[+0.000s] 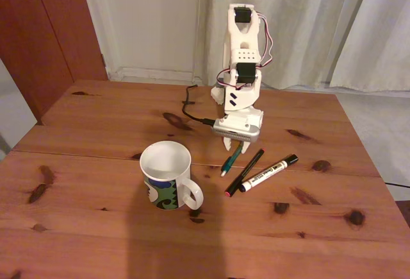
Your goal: Clean up the desk and place the pens and markers into the cup
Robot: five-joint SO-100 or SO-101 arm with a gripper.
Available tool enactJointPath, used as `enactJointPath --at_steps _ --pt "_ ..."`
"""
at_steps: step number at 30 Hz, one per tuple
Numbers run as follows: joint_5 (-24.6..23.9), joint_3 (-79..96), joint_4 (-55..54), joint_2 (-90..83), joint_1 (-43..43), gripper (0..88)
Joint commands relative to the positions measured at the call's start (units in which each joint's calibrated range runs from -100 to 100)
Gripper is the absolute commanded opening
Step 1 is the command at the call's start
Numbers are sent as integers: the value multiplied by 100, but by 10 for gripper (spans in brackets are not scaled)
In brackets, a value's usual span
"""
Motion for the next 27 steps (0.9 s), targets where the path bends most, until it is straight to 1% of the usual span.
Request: enactJointPath --at_steps 1,12,25,27 --pt "-116 -99 -109 -13 47 151" --pt "-148 352 -944 -13 31 151" --pt "-122 415 -978 -21 -1 150" --pt "-116 433 -978 -21 -1 127"
